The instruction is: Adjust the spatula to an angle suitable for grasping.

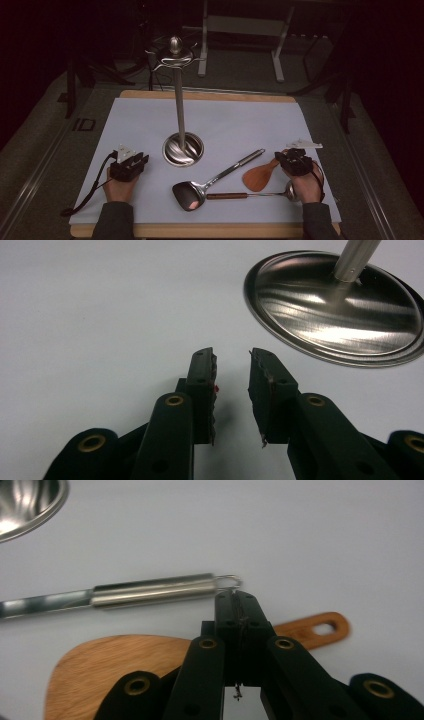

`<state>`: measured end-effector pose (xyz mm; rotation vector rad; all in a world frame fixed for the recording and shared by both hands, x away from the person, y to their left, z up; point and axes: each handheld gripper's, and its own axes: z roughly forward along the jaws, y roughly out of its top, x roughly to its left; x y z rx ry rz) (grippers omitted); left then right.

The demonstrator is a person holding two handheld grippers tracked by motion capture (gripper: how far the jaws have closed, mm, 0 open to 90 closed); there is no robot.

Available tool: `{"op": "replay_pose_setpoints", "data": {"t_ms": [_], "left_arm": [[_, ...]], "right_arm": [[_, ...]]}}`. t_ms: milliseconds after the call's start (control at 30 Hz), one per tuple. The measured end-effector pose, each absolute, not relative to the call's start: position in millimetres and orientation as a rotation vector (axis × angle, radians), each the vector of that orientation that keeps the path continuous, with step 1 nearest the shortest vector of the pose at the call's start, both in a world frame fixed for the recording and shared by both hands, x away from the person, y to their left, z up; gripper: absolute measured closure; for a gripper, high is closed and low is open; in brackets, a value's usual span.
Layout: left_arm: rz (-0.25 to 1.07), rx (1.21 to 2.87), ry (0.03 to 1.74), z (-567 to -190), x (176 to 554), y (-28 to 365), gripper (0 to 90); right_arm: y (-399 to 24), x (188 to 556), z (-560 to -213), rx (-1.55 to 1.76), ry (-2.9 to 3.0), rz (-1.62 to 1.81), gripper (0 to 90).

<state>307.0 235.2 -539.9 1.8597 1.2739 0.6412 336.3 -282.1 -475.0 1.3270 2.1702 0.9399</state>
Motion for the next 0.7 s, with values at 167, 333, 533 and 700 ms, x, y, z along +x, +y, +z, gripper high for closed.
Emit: {"op": "replay_pose_setpoints", "data": {"t_ms": [167,333,533,700], "left_arm": [[0.640,1.863,1.275,-539.9,307.2,235.1,70.7],[0.639,1.866,1.278,-540.0,307.6,235.1,69.6],[0.640,1.867,1.279,-540.0,307.7,235.0,69.1],[0.641,1.868,1.279,-540.0,307.7,234.9,69.1]], "right_arm": [[-263.9,336.0,-482.1,1.288,2.237,0.909,89.8],[-247.1,337.0,-491.4,1.252,2.300,0.877,89.7],[-229.7,336.9,-503.2,1.215,2.371,0.834,89.7],[-218.4,335.7,-510.0,1.189,2.410,0.821,89.7]]}}
